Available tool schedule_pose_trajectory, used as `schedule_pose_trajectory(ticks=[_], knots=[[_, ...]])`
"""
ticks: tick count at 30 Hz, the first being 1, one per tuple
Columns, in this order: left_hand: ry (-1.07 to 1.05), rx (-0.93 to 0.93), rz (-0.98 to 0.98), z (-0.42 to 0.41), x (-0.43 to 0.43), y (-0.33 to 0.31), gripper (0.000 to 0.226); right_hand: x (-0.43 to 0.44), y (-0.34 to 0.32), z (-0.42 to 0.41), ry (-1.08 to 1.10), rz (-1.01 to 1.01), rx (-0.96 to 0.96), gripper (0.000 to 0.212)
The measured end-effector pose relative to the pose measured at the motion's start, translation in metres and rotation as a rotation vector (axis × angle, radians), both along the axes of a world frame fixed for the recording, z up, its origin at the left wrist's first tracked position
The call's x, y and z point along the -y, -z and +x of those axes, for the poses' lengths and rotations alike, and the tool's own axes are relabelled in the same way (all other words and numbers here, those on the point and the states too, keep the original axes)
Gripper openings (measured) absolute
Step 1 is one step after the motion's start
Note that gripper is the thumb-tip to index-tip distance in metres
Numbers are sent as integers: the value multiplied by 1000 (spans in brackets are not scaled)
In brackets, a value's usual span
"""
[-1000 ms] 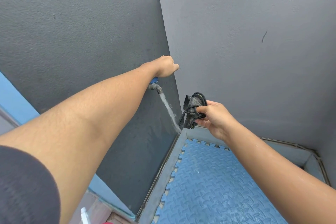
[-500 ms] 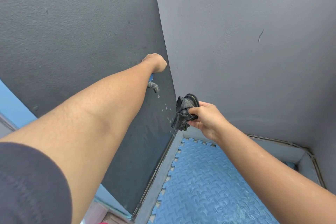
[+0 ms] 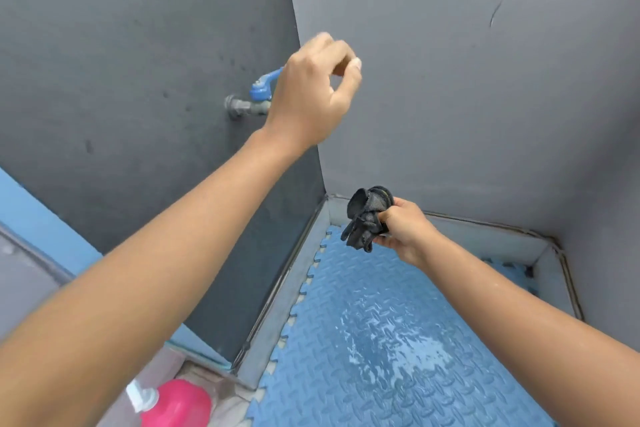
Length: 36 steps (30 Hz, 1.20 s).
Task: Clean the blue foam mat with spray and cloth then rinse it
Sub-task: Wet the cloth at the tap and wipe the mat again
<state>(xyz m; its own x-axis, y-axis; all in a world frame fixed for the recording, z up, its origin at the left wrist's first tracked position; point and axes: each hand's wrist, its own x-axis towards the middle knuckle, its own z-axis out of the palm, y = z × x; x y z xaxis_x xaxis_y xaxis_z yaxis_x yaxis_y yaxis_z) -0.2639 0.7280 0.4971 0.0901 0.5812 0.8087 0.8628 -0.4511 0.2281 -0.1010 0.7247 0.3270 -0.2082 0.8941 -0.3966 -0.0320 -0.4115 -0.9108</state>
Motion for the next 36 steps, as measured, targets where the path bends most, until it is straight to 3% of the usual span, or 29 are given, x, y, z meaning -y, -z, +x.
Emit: schedule_pose_trajectory(ticks=[2, 5, 9, 13, 17, 21, 24, 28, 30, 36], knots=[[72, 4, -45, 1, 32, 75, 22, 5, 39, 5, 4, -52, 64, 42], [4, 15, -371, -28, 61, 218, 21, 16, 93, 14, 23, -102, 146, 44], [-161, 49, -798, -72, 115, 386, 51, 20, 156, 26, 124, -130, 273, 42], [-262, 107, -1119, -92, 174, 491, 78, 29, 205, 28, 121, 73, 595, 22], [-350, 79, -942, -73, 190, 519, 56, 60, 259, -1, -226, 344, 897, 43], [-357, 73, -938, -73, 191, 520, 56, 105, 305, -29, -414, 459, 1304, 59], [-348, 87, -935, -75, 191, 520, 57, 95, 310, -26, -412, 487, 1302, 61], [-352, 92, -940, -76, 192, 522, 59, 47, 304, 51, -676, 579, 1380, 49], [-359, 76, -935, -76, 191, 522, 60, 19, 304, 115, -607, 512, 1445, 54], [-384, 63, -886, -72, 188, 526, 60, -34, 308, 253, -146, -6, 1553, 58]])
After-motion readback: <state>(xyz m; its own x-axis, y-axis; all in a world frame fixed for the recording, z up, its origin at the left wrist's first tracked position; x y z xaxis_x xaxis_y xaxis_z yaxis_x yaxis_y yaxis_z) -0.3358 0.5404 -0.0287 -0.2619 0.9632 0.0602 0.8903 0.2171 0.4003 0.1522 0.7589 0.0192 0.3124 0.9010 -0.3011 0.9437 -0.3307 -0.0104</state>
